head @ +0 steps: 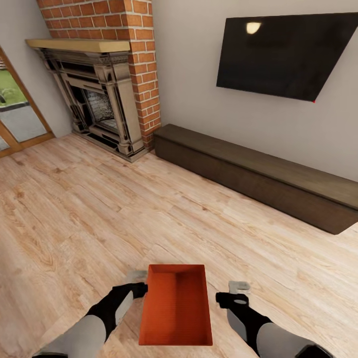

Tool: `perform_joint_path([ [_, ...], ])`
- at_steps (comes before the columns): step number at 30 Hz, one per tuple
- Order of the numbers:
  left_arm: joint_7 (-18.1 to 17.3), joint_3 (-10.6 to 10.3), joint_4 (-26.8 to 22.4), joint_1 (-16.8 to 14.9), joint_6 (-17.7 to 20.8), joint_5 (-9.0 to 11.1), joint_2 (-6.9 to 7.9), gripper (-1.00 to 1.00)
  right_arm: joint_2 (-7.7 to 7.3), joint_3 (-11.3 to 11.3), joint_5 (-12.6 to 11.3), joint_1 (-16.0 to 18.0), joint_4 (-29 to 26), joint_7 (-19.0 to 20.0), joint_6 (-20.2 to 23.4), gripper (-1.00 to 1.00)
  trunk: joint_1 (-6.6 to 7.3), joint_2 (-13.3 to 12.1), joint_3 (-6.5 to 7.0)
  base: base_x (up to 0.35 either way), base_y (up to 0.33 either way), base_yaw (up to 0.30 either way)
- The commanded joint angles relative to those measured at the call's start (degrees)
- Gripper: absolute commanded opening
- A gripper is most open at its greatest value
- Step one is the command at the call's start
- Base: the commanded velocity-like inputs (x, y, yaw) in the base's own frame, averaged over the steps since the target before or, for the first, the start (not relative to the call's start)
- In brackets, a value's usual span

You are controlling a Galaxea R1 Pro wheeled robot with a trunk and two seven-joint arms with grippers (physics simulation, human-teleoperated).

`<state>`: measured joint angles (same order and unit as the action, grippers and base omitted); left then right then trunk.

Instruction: Move the two storage containers from the living room to the garage. In the garage, place one container on the floor and stack the other container on top of it (either order is fine).

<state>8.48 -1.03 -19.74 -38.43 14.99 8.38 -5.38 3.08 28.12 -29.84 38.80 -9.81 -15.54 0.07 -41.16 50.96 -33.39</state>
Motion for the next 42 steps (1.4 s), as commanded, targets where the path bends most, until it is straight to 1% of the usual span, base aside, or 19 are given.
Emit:
perform_joint_path([
  [1,0.4,-0.1,3.1,-2.6,-1.4,0.5,-0.34,1.0,0.53,0.5,-0.5,0.7,0.8,-0.3,-0.7,1.0,0.0,0.0,-0.06,0.0,0.0,0.0],
  [2,0.5,-0.2,4.3,-3.6,-1.9,0.4,-0.46,1.0,0.75,0.5,-0.4,0.9,1.1,-0.3,-0.9,1.0,0.0,0.0,-0.06,0.0,0.0,0.0],
  [3,0.7,-0.3,6.7,-5.5,-2.6,-0.2,-0.57,1.0,1.16,0.5,-0.4,1.3,1.7,-0.3,-1.4,1.0,0.0,0.0,-0.06,0.0,0.0,0.0],
  [4,0.8,-0.4,7.8,-6.3,-2.8,-1.2,-0.55,1.0,1.31,0.5,-0.4,1.4,1.9,-0.4,-1.6,1.0,0.0,0.0,-0.06,0.0,0.0,0.0],
  [6,0.9,-0.7,9.0,-7.0,-3.1,-5.2,-0.73,1.0,1.6,0.5,-0.5,1.6,2.1,-0.4,-1.8,1.0,0.0,0.0,-0.06,0.0,0.0,0.0],
  [7,0.9,-0.7,9.3,-7.2,-3.3,-6.7,-0.97,1.0,1.68,0.5,-0.3,1.6,2.2,-0.4,-1.9,1.0,0.0,0.0,-0.06,0.0,0.0,0.0],
  [8,0.9,-0.7,9.5,-7.3,-3.4,-7.6,-1.31,1.0,1.74,0.4,-0.2,1.7,2.2,-0.4,-2.0,1.0,0.0,0.0,-0.06,0.0,0.0,0.0],
  [10,0.9,-0.7,9.5,-7.5,-3.7,-8.4,-1.69,1.0,1.8,0.4,0.0,1.7,2.2,-0.4,-2.0,1.0,0.0,0.0,-0.06,0.0,0.0,0.0],
  [12,0.6,-0.5,9.1,-7.6,-4.5,-8.7,-1.77,1.0,1.79,0.4,0.1,1.7,2.2,-0.4,-2.0,1.0,0.0,0.0,-0.06,0.0,0.0,0.0],
  [13,0.3,-0.3,8.8,-7.6,-7.2,-8.7,-1.83,1.0,1.76,0.4,0.1,1.7,2.2,-0.4,-2.1,1.0,0.0,0.0,-0.06,0.0,0.0,0.0],
  [16,0.3,-0.2,8.8,-7.6,-7.8,-8.7,-1.82,1.0,1.75,0.4,0.1,1.7,2.2,-0.4,-1.9,1.0,0.0,0.0,-0.06,0.0,0.0,0.0],
  [26,0.6,0.0,8.6,-7.6,-7.9,-8.5,-1.93,1.0,1.68,0.4,0.1,1.7,1.6,-0.4,-1.5,1.0,0.0,0.0,-0.06,0.0,0.0,0.0],
  [34,1.0,0.0,8.2,-7.7,-7.8,-8.5,-3.19,1.0,1.39,0.4,0.1,1.7,1.0,-0.4,-1.4,1.0,0.0,0.0,-0.06,0.0,0.0,0.0],
  [42,0.6,0.0,6.5,-7.7,-7.3,-8.5,-3.22,1.0,1.06,0.4,0.0,1.8,0.4,-0.4,-1.4,1.0,0.0,0.0,-0.06,0.0,0.0,0.0],
])
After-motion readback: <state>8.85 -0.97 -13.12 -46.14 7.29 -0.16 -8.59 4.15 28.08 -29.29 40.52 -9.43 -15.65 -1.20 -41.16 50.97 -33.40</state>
